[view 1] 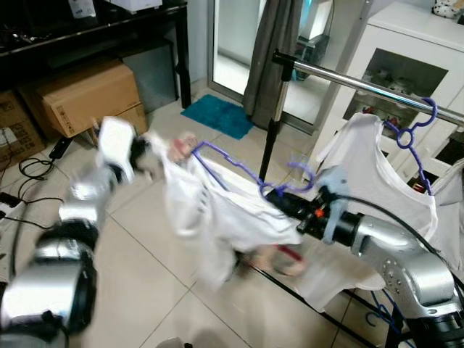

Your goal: Hang hanger

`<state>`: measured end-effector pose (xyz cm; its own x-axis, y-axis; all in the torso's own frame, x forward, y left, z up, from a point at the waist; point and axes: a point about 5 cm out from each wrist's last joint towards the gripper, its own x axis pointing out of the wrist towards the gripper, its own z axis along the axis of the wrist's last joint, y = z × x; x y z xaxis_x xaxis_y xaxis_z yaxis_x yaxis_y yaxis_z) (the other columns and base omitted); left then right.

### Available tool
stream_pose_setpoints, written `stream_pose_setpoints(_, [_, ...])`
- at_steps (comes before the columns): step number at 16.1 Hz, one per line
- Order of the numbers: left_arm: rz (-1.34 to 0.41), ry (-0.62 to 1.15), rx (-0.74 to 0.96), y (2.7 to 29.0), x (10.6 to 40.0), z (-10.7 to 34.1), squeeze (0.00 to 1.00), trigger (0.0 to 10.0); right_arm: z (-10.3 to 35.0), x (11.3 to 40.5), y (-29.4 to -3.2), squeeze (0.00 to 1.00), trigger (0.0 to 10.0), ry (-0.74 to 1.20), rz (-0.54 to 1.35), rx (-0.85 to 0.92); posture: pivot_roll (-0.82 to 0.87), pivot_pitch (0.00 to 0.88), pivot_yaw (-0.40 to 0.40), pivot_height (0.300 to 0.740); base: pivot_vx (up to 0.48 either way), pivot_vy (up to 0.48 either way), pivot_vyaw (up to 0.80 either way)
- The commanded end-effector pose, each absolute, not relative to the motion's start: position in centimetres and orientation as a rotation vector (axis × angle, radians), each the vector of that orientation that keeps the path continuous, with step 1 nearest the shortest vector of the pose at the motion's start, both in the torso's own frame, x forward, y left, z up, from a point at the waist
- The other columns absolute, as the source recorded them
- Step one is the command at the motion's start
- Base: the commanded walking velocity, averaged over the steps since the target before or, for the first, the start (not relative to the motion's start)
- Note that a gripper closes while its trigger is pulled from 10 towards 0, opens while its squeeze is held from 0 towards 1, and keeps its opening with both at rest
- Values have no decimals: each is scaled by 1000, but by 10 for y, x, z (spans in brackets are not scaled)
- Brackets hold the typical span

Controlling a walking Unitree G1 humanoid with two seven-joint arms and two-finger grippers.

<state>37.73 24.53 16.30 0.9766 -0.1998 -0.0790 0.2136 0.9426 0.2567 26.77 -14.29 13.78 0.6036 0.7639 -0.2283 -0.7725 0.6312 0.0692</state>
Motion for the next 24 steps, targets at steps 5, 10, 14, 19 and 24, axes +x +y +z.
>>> stream_pose_setpoints(5, [-371, -70, 383, 211, 396, 213, 0, 0, 128, 273, -144, 0, 0, 336, 891, -245, -157, 0, -35, 740, 0, 0, 0])
stream_pose_setpoints(10, [-624, -39, 502, 159, 392, 192, 0, 0, 121, 282, -133, 0, 0, 419, 858, -303, -172, 0, -28, 740, 0, 0, 0])
stream_pose_setpoints(14, [-644, -41, 509, 155, 391, 191, 0, 0, 119, 283, -133, 0, 0, 444, 832, -298, -171, 0, -30, 740, 0, 0, 0])
stream_pose_setpoints(19, [-852, -20, 391, 90, 365, 156, 0, 0, 137, 303, -107, 0, 0, 304, 628, -30, -161, 0, -38, 740, 0, 0, 0])
stream_pose_setpoints(24, [-589, -5, 424, 132, 377, 163, 0, 0, 122, 284, -101, 0, 0, 405, 766, -102, -161, 0, -42, 740, 0, 0, 0])
